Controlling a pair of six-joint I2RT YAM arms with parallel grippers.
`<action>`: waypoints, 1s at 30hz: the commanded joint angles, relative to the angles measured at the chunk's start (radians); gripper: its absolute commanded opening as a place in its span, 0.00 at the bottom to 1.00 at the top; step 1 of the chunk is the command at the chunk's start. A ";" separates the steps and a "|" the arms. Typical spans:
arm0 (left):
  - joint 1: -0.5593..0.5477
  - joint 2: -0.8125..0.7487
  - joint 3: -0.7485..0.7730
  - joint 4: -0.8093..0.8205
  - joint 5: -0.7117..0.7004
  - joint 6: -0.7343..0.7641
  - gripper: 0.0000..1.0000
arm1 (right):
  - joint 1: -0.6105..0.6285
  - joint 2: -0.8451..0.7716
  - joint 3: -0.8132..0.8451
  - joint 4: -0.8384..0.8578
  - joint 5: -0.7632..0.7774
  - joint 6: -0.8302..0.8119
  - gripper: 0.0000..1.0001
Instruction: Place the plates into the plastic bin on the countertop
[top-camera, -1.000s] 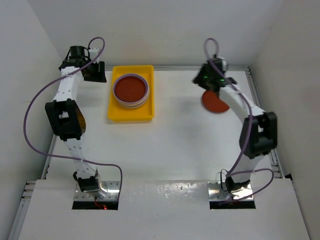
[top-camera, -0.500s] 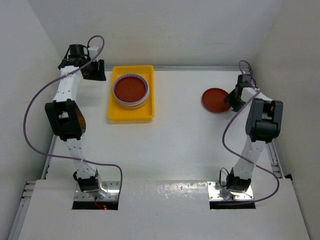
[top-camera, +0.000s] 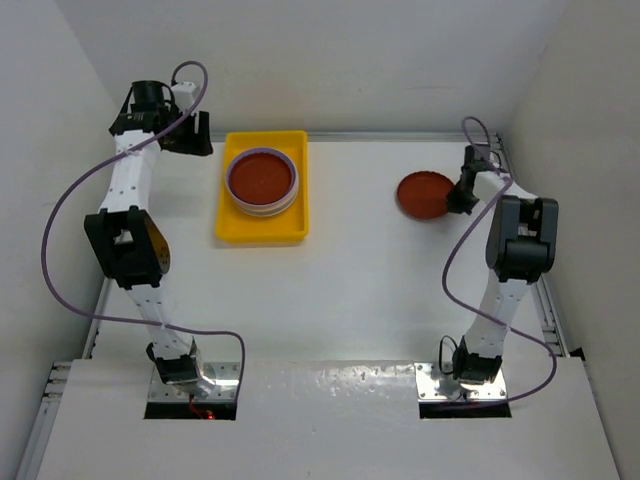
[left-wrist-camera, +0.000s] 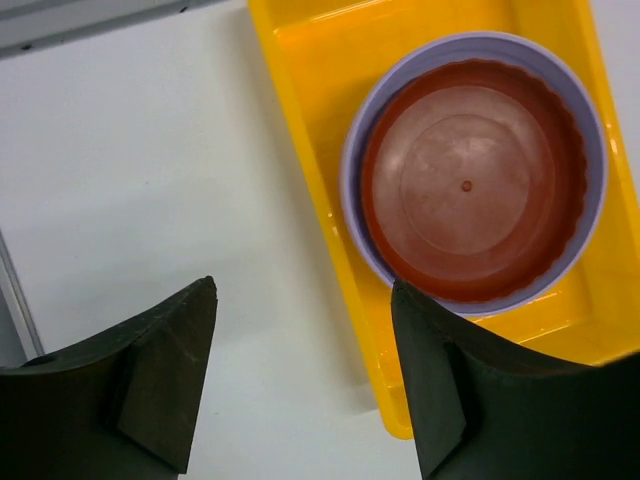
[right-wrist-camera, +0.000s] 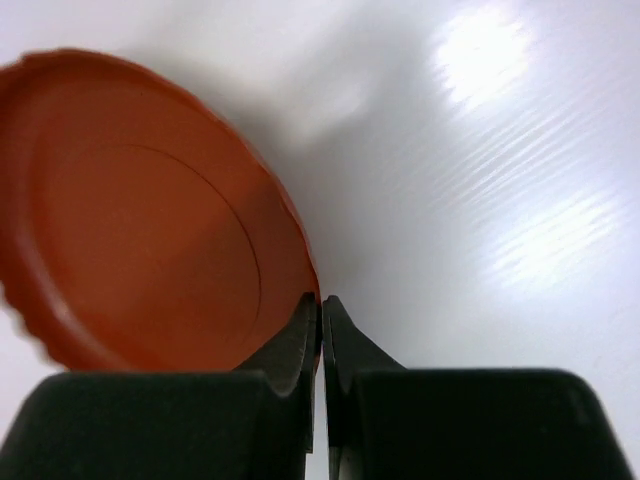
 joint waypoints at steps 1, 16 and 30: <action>-0.058 -0.061 0.041 0.000 0.071 0.029 0.73 | 0.157 -0.201 -0.024 0.077 0.112 -0.114 0.00; -0.296 -0.010 0.110 -0.018 0.124 0.009 0.86 | 0.622 -0.054 0.486 -0.015 -0.041 -0.271 0.00; -0.276 0.042 0.071 -0.018 0.051 -0.025 0.34 | 0.642 -0.091 0.442 0.111 -0.182 -0.193 0.00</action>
